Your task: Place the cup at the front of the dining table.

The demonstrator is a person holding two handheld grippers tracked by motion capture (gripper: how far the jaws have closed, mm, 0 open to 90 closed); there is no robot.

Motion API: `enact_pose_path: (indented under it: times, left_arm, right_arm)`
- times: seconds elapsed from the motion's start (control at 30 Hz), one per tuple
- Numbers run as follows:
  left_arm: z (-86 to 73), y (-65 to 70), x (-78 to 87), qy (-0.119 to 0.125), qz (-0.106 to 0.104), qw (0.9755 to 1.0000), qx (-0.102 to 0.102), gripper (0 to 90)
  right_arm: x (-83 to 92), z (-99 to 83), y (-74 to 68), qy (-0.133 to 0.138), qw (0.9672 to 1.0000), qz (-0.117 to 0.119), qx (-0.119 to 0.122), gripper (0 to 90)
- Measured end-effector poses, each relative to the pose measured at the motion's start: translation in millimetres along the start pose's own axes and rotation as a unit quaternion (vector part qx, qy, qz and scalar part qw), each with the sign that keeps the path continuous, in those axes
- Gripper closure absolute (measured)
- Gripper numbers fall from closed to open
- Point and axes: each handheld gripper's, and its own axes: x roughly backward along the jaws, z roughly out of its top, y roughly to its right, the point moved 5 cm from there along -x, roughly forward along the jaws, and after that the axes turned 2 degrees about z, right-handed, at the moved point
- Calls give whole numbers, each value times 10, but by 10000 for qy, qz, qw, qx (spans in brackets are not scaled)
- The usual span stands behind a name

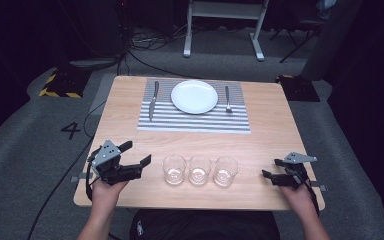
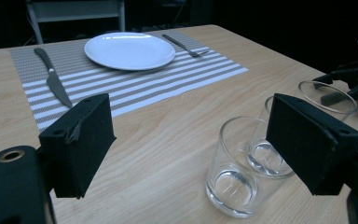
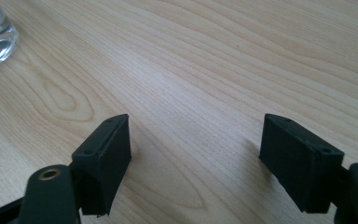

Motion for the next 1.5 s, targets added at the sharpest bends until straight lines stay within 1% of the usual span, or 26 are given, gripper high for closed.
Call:
enact_pose_path:
  times: [0.07,0.23,0.37,0.4,0.5,0.57,0.6,0.63,0.67,0.77,0.8,0.87,0.9,0.93,0.97,1.0,1.03,1.07,1.13,1.17,1.2,1.3,1.4,1.43,1.47,1.5]
  left_arm:
    - [19,36,-10,4,21,10000,-73,152]
    - [44,210,-67,-3,-9,10000,-64,149]
    - [84,392,-119,3,-232,9996,-165,148]
    - [92,427,-135,-20,-299,9992,-249,148]
    - [87,514,-243,-88,-373,9986,-353,146]
    - [62,560,-342,-213,-432,9981,-382,146]
    - [50,585,-382,-253,-467,9979,-360,146]
    - [46,598,-415,-256,-492,9976,-413,146]
    - [40,616,-448,-264,-509,9975,-421,146]
    - [19,642,-509,-283,-549,9970,-461,143]
    - [1,641,-535,-314,-573,9962,-571,141]
    - [-55,627,-603,-352,-678,9957,-532,140]
    - [-87,607,-625,-446,-777,9950,-440,134]
    - [-116,579,-656,-444,-800,9951,-385,124]
    - [-143,554,-678,-474,-803,9951,-331,117]
    - [-166,524,-693,-541,-750,9951,-358,111]
    - [-187,514,-711,-539,-696,9956,-319,108]
    - [-206,505,-719,-582,-693,9954,-321,107]
    - [-238,522,-737,-642,-797,9945,-242,85]
    - [-252,529,-748,-650,-811,9942,-268,71]
    - [-271,540,-755,-715,-825,9936,-302,67]
    - [-331,557,-792,-830,-853,9920,-413,66]
    - [-391,569,-823,-916,-883,9911,-400,66]
    - [-409,570,-831,-953,-898,9907,-365,66]
    - [-428,558,-847,-975,-905,9903,-408,67]
    - [-440,551,-864,-965,-910,9904,-399,68]
  right_arm:
    - [0,0,0,1,10000,0,3,249]
    - [0,0,0,1,10000,0,2,249]
    - [3,-2,-1,7,10000,-9,69,252]
    - [3,-1,0,5,10000,-5,69,252]
    - [-1,0,5,-1,10000,3,-9,252]
    - [-1,-1,10,-1,10000,-6,-3,253]
    - [-1,-1,10,-1,10000,-9,-6,253]
    - [-1,0,10,0,10000,-10,-7,253]
    - [-1,-1,10,0,10000,-9,-5,253]
    - [0,-1,9,0,10000,-11,-5,253]
    - [0,-1,9,-1,10000,-11,-6,253]
    - [-1,-1,9,1,10000,-11,-2,253]
    - [0,-1,8,-2,10000,-13,-4,254]
    - [1,-1,6,2,10000,-13,-3,255]
    - [2,0,5,0,10000,-16,0,256]
    - [3,-2,7,-5,10000,-10,29,257]
    - [3,-2,6,-3,10000,-8,25,257]
    - [4,-2,7,-10,10000,-5,27,257]
    - [1,-1,6,-3,10000,-2,-4,257]
    - [1,-1,6,-3,10000,-2,-1,257]
    - [1,-1,6,0,10000,-7,-4,257]
    - [4,-2,7,-13,10000,-1,27,257]
    - [4,-2,6,-7,10000,-1,27,257]
    - [4,-2,7,-6,10000,1,32,257]
    - [4,-2,6,-11,10000,9,29,257]
    - [4,-2,7,-12,10000,4,30,257]
